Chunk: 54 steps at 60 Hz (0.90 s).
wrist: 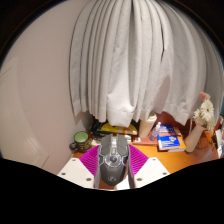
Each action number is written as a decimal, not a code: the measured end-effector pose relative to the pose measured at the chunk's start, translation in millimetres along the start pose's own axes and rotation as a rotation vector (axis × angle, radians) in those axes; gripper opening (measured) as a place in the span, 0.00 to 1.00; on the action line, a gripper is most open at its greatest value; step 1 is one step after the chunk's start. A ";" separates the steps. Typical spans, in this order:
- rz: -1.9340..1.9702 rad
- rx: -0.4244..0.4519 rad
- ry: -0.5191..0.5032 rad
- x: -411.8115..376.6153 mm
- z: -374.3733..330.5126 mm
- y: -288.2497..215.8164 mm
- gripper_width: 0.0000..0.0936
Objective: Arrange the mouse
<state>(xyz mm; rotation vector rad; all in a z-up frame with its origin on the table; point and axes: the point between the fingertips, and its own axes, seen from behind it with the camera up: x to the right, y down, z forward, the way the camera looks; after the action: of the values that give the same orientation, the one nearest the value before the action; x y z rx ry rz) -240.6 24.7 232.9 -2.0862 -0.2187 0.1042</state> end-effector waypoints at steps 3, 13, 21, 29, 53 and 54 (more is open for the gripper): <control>-0.003 0.028 0.022 28.1 -16.9 -11.5 0.43; 0.034 0.022 0.077 107.3 -30.6 18.0 0.43; 0.050 -0.108 0.108 148.7 -6.6 90.6 0.43; 0.092 -0.217 0.081 149.2 24.1 164.1 0.43; 0.072 -0.329 0.038 124.6 59.1 253.9 0.46; 0.072 -0.328 0.037 124.7 58.9 254.0 0.47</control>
<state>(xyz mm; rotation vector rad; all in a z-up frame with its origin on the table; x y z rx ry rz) -99.4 -24.6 -14.4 -2.4210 -0.1452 0.0762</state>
